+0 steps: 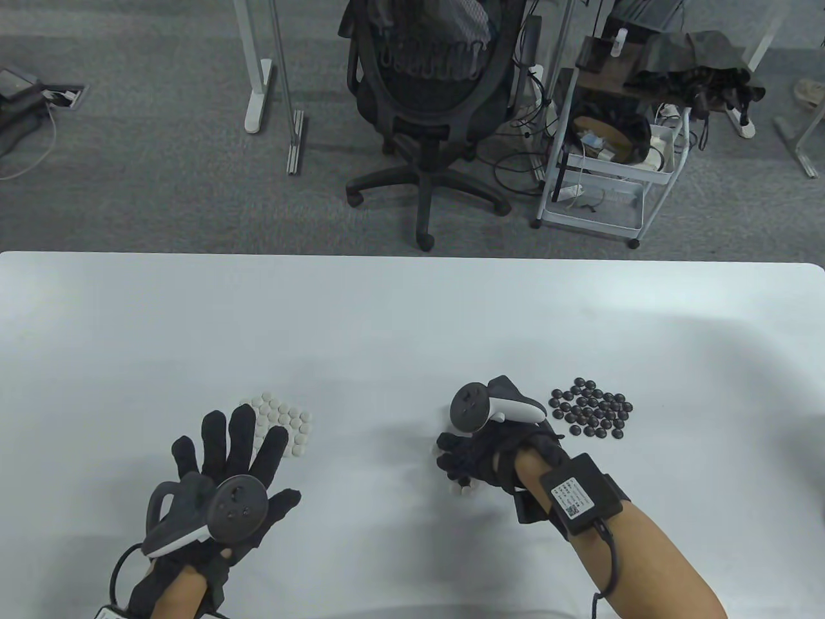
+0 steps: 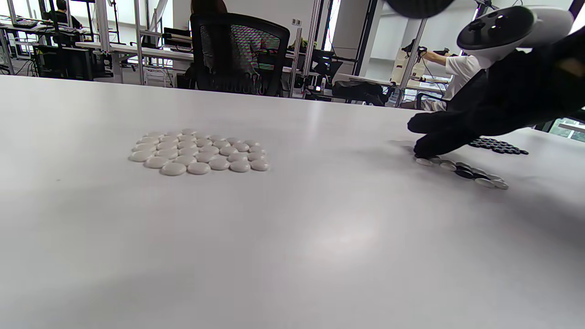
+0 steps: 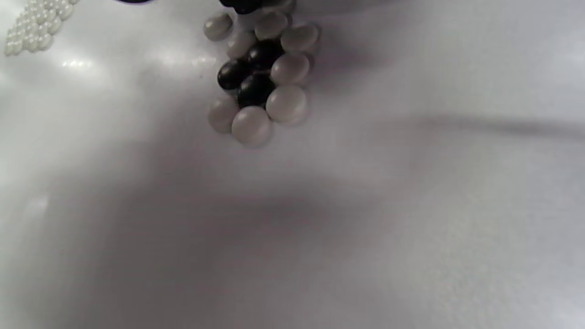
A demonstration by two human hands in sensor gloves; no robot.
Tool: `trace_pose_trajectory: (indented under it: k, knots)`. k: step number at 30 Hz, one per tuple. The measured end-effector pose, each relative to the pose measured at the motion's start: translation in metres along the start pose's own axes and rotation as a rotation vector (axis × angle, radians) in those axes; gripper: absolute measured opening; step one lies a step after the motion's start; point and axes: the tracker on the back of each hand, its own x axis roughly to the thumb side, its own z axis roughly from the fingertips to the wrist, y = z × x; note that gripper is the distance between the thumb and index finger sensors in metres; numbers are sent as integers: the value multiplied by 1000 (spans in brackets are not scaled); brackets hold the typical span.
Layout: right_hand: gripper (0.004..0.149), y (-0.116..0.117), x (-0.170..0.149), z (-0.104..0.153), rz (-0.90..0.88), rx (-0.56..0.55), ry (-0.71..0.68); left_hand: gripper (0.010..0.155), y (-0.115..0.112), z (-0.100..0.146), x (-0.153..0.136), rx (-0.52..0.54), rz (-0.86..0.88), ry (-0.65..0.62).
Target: Go stone sorting task
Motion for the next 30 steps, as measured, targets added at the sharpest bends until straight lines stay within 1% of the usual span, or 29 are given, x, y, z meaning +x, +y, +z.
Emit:
trace_pose_trajectory:
  k: [5,9,11,12,15,21,26,30]
  knots:
    - [71,-20,-15,-7,-70,-36,57,78,0,0,0,-2,2,4]
    - [68,-30,-42,5,-82,-54,150,78,0,1,0,-2,3,4]
    - [66,-30,-56,13,-88,-44,181,78,1,1,0,1,2,1]
    - [66,-29,-69,21,-81,-39,211,78,1,1,0,0,0,0]
    - [65,-27,-92,35,-37,-49,285,78,0,0,0,-7,-4,-1]
    - [65,-24,-127,53,-89,-71,371,78,0,0,2,-9,-9,0]
    - [66,-23,-141,59,-116,-90,395,78,1,0,2,-8,-5,5]
    - [68,-26,-139,62,-124,-106,396,78,1,0,2,-11,-3,7]
